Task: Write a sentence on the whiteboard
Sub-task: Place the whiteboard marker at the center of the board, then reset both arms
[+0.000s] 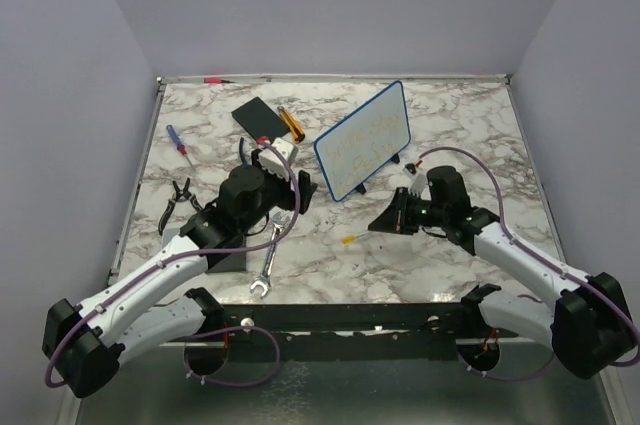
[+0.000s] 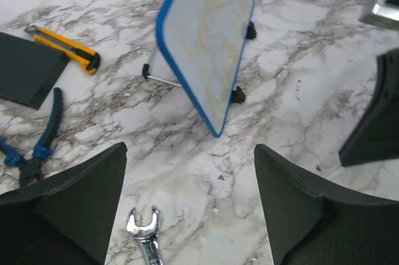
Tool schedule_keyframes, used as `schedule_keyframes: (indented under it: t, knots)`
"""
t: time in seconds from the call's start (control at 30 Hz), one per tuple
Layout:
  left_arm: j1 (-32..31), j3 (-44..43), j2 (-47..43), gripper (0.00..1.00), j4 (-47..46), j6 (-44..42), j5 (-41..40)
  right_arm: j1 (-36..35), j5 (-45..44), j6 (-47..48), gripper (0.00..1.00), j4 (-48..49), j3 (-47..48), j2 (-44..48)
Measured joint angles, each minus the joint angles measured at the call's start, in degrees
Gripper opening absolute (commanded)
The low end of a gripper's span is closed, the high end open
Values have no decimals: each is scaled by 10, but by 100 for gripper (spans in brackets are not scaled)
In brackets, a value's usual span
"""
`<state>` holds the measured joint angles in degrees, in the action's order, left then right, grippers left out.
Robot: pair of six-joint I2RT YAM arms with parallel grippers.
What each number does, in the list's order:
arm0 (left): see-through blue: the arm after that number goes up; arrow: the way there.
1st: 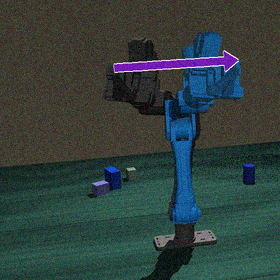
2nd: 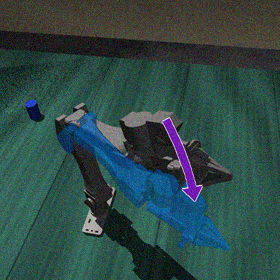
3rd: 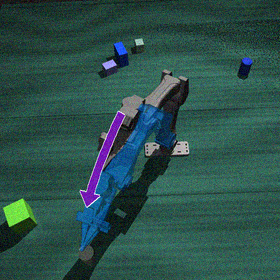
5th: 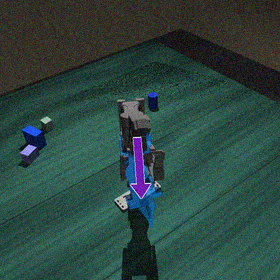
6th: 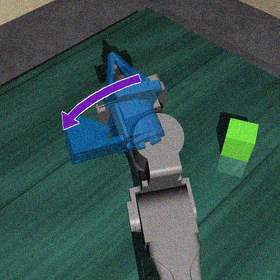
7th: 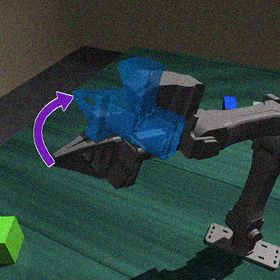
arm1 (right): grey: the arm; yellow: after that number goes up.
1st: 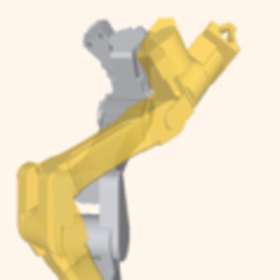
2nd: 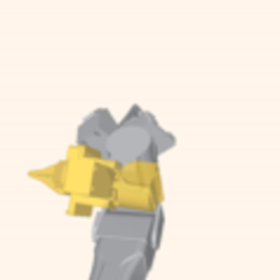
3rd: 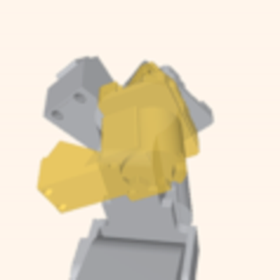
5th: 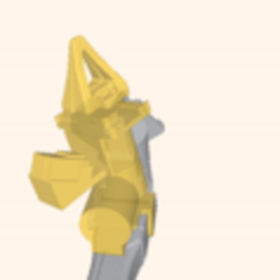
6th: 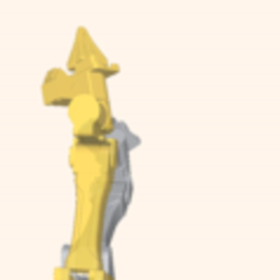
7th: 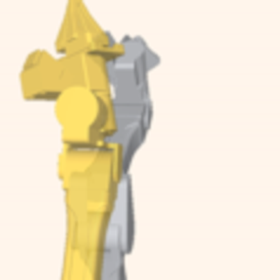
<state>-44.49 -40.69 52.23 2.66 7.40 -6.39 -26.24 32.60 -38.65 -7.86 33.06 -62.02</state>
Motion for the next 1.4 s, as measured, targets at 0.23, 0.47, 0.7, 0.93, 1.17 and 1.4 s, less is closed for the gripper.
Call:
schedule_keyframes:
  t: [0.23, 0.47, 0.7, 0.93, 1.17, 1.4]
  knots:
    - [106, -1, 22, 83, 2, 30, -8, 0, -7, 9, 12, 14, -74, 4]
    - [141, -1, 27, 84, 5, 42, -21, 0, -33, 21, 37, 35, -78, -30]
    - [162, -5, 37, 84, 12, 47, -21, 0, -65, 37, 68, 40, -77, -53]
    - [177, -8, 37, 87, 16, 47, -21, 0, -153, 53, 100, 15, -50, -41]
    - [218, -8, 37, 92, 18, 54, -21, 17, -250, 83, 100, -8, -2, -21]
    - [248, -8, 30, 96, 30, 57, -50, 100, -323, 136, 100, -43, 9, 18]
